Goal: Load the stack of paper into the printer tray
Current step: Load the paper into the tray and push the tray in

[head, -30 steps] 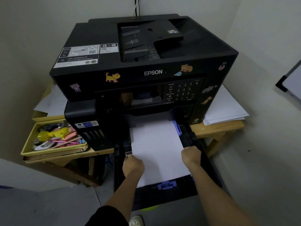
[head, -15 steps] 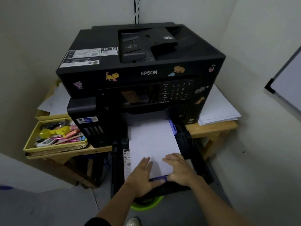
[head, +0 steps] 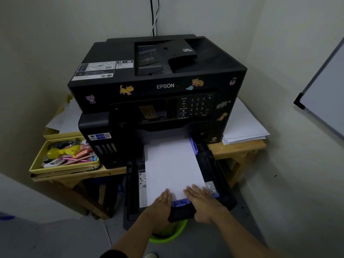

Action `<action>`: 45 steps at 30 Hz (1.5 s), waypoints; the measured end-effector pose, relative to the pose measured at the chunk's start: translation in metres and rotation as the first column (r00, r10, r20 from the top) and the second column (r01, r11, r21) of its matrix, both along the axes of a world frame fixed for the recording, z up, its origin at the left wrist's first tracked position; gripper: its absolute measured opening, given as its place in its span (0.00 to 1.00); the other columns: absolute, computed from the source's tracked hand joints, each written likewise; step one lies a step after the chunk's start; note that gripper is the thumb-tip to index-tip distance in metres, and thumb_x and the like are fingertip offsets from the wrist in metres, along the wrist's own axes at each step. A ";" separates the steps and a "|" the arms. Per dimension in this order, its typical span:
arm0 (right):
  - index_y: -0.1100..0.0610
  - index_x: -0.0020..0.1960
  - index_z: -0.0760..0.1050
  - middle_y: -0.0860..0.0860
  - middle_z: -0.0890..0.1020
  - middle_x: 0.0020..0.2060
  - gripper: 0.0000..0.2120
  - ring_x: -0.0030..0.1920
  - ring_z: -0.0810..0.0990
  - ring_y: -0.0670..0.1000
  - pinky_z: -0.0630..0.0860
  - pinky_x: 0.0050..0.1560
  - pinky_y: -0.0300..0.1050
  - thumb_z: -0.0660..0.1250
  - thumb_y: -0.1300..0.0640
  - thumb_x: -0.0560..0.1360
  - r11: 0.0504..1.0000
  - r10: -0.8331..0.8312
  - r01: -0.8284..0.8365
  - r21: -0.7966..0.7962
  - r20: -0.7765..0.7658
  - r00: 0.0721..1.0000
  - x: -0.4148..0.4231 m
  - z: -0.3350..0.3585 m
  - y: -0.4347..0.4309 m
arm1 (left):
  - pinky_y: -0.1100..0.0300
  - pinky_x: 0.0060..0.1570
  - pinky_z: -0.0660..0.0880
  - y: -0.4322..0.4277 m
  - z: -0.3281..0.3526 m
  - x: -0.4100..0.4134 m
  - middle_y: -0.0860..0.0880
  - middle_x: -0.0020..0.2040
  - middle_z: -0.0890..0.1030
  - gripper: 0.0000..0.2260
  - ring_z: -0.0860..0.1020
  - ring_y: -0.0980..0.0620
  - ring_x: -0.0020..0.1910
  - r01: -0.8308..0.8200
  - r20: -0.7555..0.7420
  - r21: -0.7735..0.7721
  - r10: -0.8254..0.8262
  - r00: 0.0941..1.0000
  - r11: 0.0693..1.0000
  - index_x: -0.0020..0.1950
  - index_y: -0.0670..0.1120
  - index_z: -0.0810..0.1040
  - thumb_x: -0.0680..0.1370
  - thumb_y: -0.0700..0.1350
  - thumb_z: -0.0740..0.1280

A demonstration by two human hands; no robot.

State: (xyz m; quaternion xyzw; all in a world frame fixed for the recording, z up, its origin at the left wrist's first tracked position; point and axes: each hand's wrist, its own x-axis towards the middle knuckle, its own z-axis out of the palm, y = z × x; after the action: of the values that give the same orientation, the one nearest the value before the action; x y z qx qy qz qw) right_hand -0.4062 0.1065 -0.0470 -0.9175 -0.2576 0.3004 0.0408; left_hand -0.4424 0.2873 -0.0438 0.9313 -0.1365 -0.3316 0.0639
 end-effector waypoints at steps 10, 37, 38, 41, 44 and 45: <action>0.57 0.76 0.48 0.52 0.49 0.77 0.36 0.77 0.43 0.53 0.39 0.74 0.64 0.60 0.59 0.72 0.998 0.013 -0.009 -0.060 0.069 0.998 0.024 0.008 0.008 | 0.53 0.76 0.49 0.001 0.023 0.028 0.39 0.78 0.40 0.39 0.45 0.43 0.78 -0.014 -0.049 0.020 0.015 0.999 1.000 0.77 0.37 0.39 0.79 0.49 0.62; 0.64 0.75 0.34 0.62 0.38 0.75 0.46 0.76 0.43 0.64 0.48 0.75 0.59 0.65 0.52 0.76 -0.559 -0.728 0.795 0.235 -0.598 -0.335 0.025 0.008 0.050 | 0.46 0.76 0.48 -0.027 0.027 0.030 0.34 0.77 0.49 0.42 0.49 0.38 0.77 -0.821 -0.356 -0.348 0.874 -0.331 -0.453 0.76 0.33 0.48 0.76 0.56 0.65; 0.63 0.75 0.33 0.63 0.40 0.76 0.47 0.76 0.45 0.64 0.51 0.74 0.59 0.66 0.50 0.76 -0.593 -0.672 0.786 0.175 -0.646 -0.362 0.026 0.008 0.050 | 0.44 0.74 0.55 -0.026 0.019 0.028 0.34 0.76 0.56 0.35 0.55 0.36 0.75 -0.925 -0.336 -0.274 0.927 -0.163 -0.262 0.76 0.33 0.53 0.79 0.56 0.58; 0.62 0.74 0.31 0.66 0.50 0.75 0.46 0.74 0.55 0.66 0.58 0.72 0.59 0.64 0.51 0.77 -0.614 -0.607 0.778 0.132 -0.709 -0.359 0.031 0.004 0.050 | 0.41 0.69 0.65 -0.026 0.017 0.043 0.37 0.74 0.63 0.33 0.65 0.36 0.71 -0.986 -0.257 -0.139 0.965 -0.051 -0.089 0.73 0.43 0.36 0.81 0.47 0.58; 0.63 0.75 0.34 0.69 0.58 0.72 0.43 0.68 0.65 0.68 0.66 0.67 0.59 0.64 0.53 0.77 -0.615 -0.620 0.775 0.144 -0.695 -0.364 0.033 0.000 0.051 | 0.50 0.71 0.65 -0.022 0.026 0.037 0.43 0.77 0.58 0.38 0.65 0.44 0.73 -0.956 -0.129 -0.011 0.947 0.292 0.293 0.77 0.46 0.38 0.79 0.45 0.64; 0.64 0.75 0.36 0.70 0.61 0.71 0.43 0.66 0.68 0.68 0.69 0.65 0.59 0.64 0.54 0.77 -0.614 -0.630 0.773 0.159 -0.689 -0.359 0.034 0.000 0.052 | 0.53 0.71 0.65 -0.022 0.029 0.038 0.43 0.77 0.59 0.37 0.66 0.44 0.73 -0.946 -0.151 0.030 0.937 0.316 0.323 0.78 0.45 0.40 0.79 0.45 0.63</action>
State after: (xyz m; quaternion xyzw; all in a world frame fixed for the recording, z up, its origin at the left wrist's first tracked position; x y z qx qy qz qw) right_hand -0.3718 0.1587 -0.0473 -0.5600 0.5333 0.0885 0.6278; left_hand -0.4047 0.2649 -0.0148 0.8086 0.4242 -0.2929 0.2835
